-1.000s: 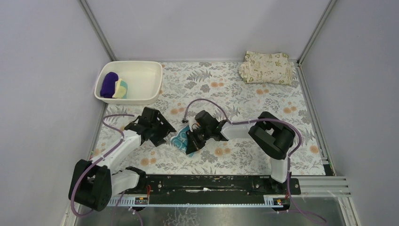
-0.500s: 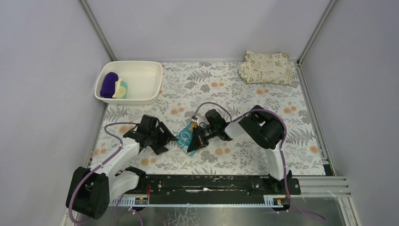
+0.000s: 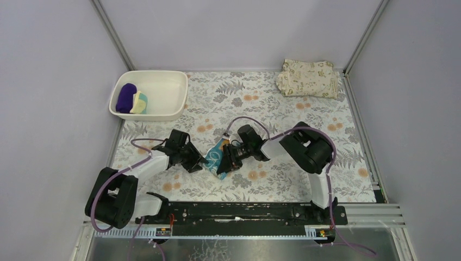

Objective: Roll the towels
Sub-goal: Roll the towel at the center of the board.

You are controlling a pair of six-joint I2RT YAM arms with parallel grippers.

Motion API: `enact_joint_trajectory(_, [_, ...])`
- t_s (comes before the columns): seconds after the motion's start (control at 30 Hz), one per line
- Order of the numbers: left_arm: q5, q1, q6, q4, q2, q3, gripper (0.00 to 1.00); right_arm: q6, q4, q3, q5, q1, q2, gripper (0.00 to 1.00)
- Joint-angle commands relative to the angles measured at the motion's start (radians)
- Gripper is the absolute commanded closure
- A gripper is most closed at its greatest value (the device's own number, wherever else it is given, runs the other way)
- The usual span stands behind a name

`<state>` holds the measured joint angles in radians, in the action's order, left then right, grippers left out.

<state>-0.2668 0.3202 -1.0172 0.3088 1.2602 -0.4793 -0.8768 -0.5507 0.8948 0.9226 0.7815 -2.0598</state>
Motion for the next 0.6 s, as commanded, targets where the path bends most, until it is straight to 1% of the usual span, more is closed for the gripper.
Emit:
enact_joint_trajectory(0.0, [0.063, 0.013, 0.009, -0.028, 0.052, -0.012, 0.60, 0.155, 0.219, 0.038, -0.142, 0.010, 0.112, 0.60])
enact_joint_trajectory(0.13, [0.084, 0.023, 0.019, -0.008, 0.094, -0.032, 0.59, 0.315, 0.447, 0.098, -0.316, 0.065, 0.209, 0.49])
enact_joint_trajectory(0.23, [0.093, 0.032, 0.020, -0.003, 0.122, -0.041, 0.58, 0.401, 0.568, 0.135, -0.492, 0.121, 0.273, 0.45])
enact_joint_trajectory(0.27, [0.096, 0.039, 0.020, -0.003, 0.127, -0.044, 0.58, 0.424, 0.597, 0.145, -0.575, 0.145, 0.291, 0.44])
enact_joint_trajectory(0.33, [0.099, 0.046, 0.019, -0.001, 0.135, -0.049, 0.58, 0.476, 0.652, 0.165, -0.717, 0.196, 0.330, 0.43])
enact_joint_trajectory(0.47, [0.109, 0.056, 0.017, 0.007, 0.141, -0.059, 0.58, 0.565, 0.703, 0.200, -0.972, 0.305, 0.374, 0.44])
enact_joint_trajectory(0.57, [0.115, 0.056, 0.017, 0.012, 0.145, -0.062, 0.57, 0.595, 0.700, 0.199, -1.093, 0.358, 0.392, 0.44])
